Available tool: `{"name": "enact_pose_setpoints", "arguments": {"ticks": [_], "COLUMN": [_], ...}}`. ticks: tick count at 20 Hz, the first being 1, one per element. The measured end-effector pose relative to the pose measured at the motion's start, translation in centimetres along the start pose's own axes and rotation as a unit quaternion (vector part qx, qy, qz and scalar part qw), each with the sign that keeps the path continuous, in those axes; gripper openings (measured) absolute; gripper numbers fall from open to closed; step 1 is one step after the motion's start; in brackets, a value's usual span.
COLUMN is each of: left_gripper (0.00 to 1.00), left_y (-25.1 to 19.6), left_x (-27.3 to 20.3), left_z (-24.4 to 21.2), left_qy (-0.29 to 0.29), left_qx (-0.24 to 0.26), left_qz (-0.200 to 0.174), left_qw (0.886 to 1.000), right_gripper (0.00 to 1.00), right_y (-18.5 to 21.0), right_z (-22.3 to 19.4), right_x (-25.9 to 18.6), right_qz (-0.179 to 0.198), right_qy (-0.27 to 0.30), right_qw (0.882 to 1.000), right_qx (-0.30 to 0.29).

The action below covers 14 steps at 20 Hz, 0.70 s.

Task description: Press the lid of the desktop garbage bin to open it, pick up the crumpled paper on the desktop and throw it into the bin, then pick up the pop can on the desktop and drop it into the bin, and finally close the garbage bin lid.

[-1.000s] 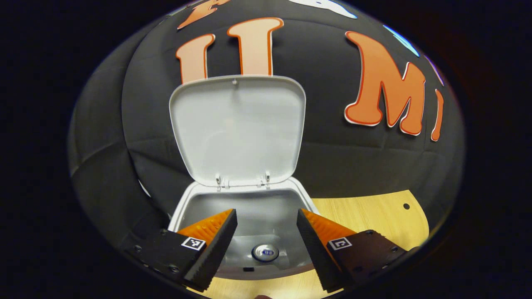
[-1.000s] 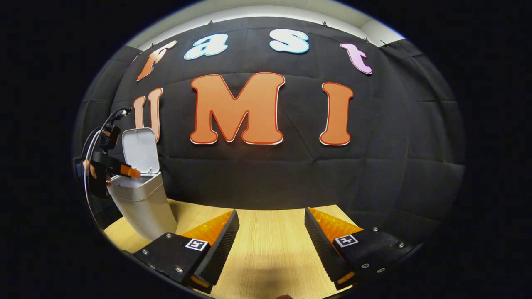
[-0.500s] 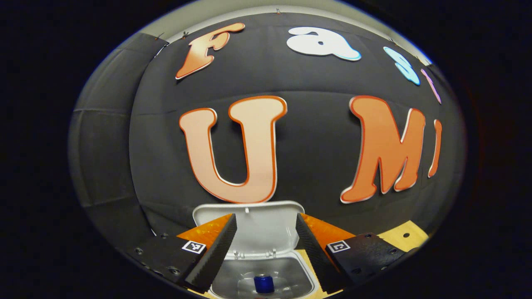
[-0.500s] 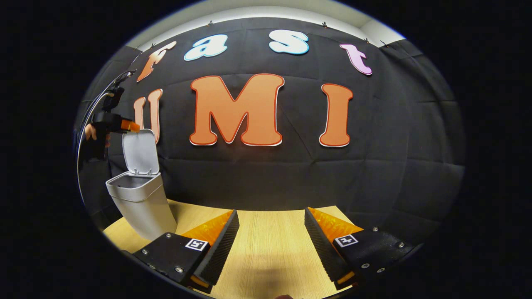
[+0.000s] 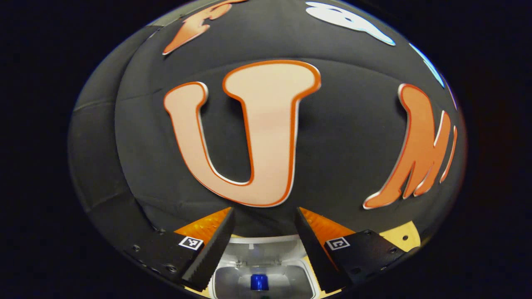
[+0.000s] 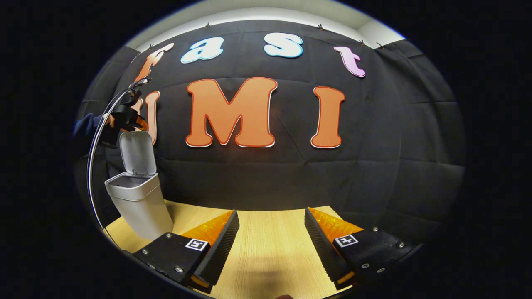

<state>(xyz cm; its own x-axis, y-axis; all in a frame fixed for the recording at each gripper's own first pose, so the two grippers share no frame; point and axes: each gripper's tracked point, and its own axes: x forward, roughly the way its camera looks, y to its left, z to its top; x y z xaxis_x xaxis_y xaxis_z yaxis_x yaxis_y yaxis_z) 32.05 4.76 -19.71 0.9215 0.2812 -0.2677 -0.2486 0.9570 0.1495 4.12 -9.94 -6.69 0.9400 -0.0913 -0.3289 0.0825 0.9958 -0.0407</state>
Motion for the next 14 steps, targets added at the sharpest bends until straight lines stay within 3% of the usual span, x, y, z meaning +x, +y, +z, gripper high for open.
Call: {"name": "enact_pose_setpoints", "arguments": {"ticks": [3, 4, 12, 14], "left_gripper": [0.90, 0.90, 0.90, 0.89], "left_y": [-1.0, -1.2, -3.3, -3.5], "left_x": [-2.3, -3.7, -11.9, -12.1], "left_z": [-5.4, -8.2, -17.9, -19.5], "left_qy": [0.079, 0.109, 0.051, 0.057], "left_qx": [-0.021, -0.020, 0.037, 0.019], "left_qz": [-0.026, -0.019, 0.002, 0.002], "left_qw": [0.996, 0.994, 0.998, 0.998], "right_gripper": [0.94, 0.94, 0.94, 0.94], "right_y": [-0.7, -0.8, 0.7, 1.4], "right_z": [-0.7, -0.9, -1.4, -1.5], "right_x": [-0.1, 0.1, 1.1, 1.5], "right_qz": [-0.009, -0.009, 0.011, 0.020], "right_qy": [0.004, 0.006, 0.017, 0.021], "right_qw": [1.000, 1.000, 1.000, 1.000], "right_qx": [0.005, 0.009, 0.002, -0.003]}}
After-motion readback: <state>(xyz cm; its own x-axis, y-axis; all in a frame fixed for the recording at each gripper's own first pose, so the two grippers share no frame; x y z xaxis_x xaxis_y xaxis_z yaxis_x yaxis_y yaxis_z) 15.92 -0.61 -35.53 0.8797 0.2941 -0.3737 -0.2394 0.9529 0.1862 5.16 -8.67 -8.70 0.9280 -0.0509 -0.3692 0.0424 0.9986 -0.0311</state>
